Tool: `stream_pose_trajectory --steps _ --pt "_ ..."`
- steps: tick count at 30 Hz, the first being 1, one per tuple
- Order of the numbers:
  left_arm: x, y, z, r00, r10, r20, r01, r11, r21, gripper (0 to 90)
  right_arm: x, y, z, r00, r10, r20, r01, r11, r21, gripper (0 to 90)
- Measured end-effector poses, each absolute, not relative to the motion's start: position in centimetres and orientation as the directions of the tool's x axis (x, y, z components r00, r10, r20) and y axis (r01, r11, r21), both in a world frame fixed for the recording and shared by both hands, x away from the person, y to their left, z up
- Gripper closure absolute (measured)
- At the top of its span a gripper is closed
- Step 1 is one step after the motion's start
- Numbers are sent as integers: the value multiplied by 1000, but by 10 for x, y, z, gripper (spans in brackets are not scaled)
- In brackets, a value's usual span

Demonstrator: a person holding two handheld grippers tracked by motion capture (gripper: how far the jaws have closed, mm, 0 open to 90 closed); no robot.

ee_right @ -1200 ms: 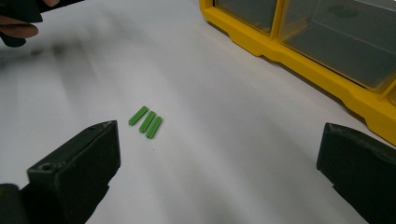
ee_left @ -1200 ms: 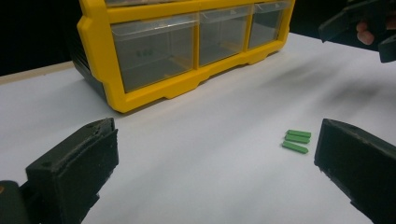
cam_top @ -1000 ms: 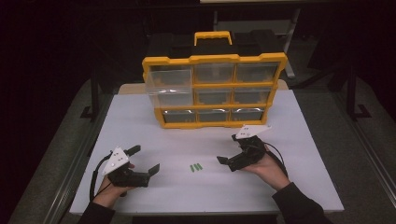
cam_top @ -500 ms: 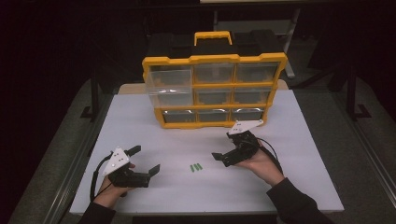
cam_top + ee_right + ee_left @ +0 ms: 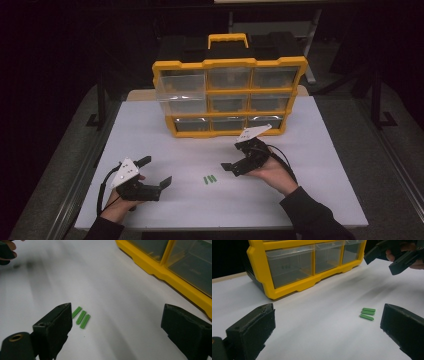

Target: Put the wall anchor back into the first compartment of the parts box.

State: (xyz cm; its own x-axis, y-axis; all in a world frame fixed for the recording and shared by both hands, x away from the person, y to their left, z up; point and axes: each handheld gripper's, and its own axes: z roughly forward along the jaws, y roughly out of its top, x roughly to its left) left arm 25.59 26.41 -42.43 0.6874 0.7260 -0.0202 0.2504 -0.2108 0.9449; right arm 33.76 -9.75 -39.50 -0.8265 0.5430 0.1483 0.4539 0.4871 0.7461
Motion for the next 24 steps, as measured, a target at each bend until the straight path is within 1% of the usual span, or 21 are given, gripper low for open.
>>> stream_pose_trajectory --steps 8,9,11,17,19,24 --pt "256 263 -425 686 727 -20 251 -211 945 0 341 -87 -395 -839 527 139 443 511 736 126" --pt "256 263 -425 686 728 -21 251 -209 945 0 341 -85 -395 -835 530 148 455 513 728 128" --pt "256 263 -425 686 727 -20 251 -211 945 0 342 -83 -396 -843 519 140 444 526 725 136" --pt "256 263 -425 690 724 -16 247 -214 945 0 343 -71 -398 -852 501 155 453 555 697 161" --pt "256 263 -425 689 724 -16 247 -215 945 0 345 -69 -401 -864 488 127 429 580 692 173" --pt "256 263 -425 691 723 -14 245 -216 945 0 347 -63 -403 -872 473 125 424 604 675 201"
